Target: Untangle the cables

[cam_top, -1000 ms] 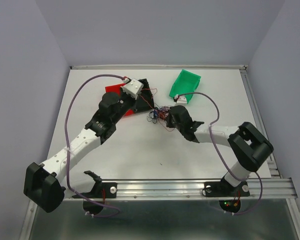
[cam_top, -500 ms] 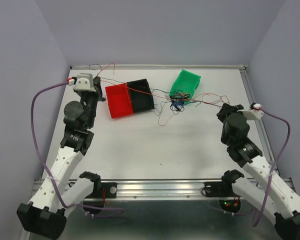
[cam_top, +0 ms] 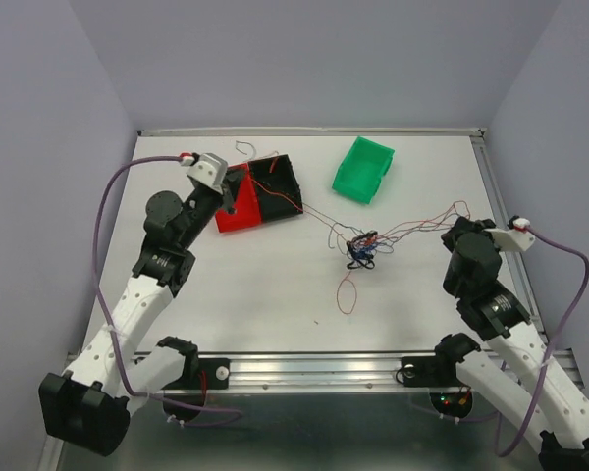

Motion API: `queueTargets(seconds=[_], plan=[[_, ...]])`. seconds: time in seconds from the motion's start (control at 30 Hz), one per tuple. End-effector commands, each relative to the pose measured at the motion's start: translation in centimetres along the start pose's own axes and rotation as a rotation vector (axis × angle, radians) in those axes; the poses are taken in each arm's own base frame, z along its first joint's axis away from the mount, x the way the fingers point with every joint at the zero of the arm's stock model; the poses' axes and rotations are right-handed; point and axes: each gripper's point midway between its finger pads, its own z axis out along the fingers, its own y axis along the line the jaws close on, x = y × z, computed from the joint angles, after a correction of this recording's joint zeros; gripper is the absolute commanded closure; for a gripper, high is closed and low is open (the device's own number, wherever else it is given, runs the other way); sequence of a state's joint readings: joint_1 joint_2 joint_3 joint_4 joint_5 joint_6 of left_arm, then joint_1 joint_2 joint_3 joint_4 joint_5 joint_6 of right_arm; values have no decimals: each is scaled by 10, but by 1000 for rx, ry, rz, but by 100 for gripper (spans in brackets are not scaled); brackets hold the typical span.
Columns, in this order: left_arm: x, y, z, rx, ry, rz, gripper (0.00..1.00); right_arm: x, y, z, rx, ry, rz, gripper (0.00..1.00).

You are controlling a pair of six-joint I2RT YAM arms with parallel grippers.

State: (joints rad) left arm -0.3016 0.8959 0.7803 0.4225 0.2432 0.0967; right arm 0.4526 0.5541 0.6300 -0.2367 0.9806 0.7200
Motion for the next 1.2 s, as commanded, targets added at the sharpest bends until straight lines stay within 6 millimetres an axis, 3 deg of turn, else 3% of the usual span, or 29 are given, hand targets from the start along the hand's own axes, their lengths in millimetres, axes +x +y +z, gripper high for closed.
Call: queueTargets(seconds=[0.0,0.03,0.13,0.23,0.43,0.47,0.6,0.63,0.73,0.87,0.9,1.03,1.17], plan=[[10,-84,4,405,24,100,79,5,33,0,-114,74,-57,100],[17,-100,6,434,34,134,66,9,39,0,-145,90,-69,99],[31,-123,3,480,61,176,38,20,60,-6,-267,142,-92,100],[46,-140,4,508,88,208,25,23,77,-12,-357,178,-103,99],[70,-182,16,587,143,238,22,18,109,-23,-482,224,-122,100],[85,-188,22,586,181,257,22,13,115,-25,-498,220,-114,99],[114,-232,29,658,238,315,22,1,126,-27,-522,213,-97,99],[128,-247,33,683,267,321,23,-1,127,-27,-519,212,-94,99],[155,-259,47,658,326,322,25,-3,127,-26,-506,210,-92,99],[172,-274,55,674,312,311,26,3,120,-24,-474,215,-66,99],[167,-277,62,671,280,302,26,2,119,-24,-473,216,-56,99],[178,-295,77,697,293,263,26,-4,120,-27,-479,206,-35,100],[162,-320,82,739,213,239,25,-14,119,-28,-472,185,-16,99]])
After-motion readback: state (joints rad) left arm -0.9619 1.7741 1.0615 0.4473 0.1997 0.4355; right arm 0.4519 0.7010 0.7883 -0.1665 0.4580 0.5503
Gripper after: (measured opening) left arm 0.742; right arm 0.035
